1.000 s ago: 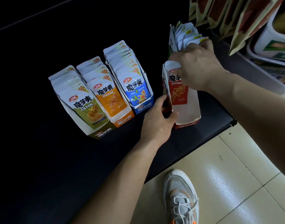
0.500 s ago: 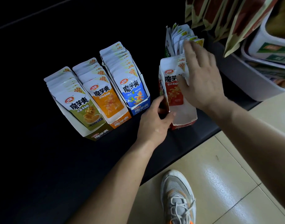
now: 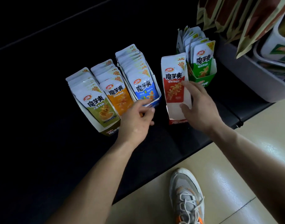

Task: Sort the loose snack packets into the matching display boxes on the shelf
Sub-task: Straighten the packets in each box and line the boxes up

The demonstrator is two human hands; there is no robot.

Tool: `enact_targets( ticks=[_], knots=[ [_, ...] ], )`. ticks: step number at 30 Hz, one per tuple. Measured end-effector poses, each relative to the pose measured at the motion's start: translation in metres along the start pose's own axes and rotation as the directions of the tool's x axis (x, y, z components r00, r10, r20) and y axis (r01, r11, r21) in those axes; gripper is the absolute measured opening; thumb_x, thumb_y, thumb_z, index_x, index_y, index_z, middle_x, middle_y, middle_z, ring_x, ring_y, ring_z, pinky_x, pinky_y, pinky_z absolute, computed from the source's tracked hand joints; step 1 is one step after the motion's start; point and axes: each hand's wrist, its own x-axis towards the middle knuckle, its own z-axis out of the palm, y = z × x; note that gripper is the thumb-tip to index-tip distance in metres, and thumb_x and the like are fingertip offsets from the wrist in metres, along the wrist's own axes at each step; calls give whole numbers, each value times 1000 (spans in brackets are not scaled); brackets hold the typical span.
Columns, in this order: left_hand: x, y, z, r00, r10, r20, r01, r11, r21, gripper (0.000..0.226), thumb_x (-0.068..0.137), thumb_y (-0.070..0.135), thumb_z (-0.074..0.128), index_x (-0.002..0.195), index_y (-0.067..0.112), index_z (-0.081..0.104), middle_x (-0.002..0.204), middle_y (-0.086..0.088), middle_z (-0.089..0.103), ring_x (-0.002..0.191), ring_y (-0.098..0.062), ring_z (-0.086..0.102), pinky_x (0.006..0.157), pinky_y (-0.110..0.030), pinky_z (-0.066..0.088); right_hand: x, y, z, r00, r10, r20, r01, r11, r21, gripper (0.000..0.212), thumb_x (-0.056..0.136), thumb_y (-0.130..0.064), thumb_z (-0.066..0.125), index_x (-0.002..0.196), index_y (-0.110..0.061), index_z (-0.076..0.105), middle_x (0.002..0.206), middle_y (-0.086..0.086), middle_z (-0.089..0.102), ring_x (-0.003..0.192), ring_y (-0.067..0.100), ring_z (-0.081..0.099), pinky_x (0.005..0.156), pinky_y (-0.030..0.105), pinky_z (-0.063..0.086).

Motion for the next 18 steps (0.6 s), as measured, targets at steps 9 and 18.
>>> enact_targets(
  ticks=[9,18],
  knots=[
    [-30,-30,-107,914,-21,-406,142,952,270,9,96,24,65,103,28,63,96,10,66,84,-8,65,63,-10,43,73,-39,8,997,-1,72,-6,996,89,60,98,-22,54,155,-17,34,158,2,33,142,23,37,115,34,31],
    [-35,-46,-97,902,-103,-418,251,915,317,41,93,28,69,121,31,40,114,13,56,93,-15,66,68,-27,47,90,-39,40,996,8,90,-22,988,154,67,97,-17,52,157,-27,24,161,-5,25,144,27,26,119,42,24]
  ],
)
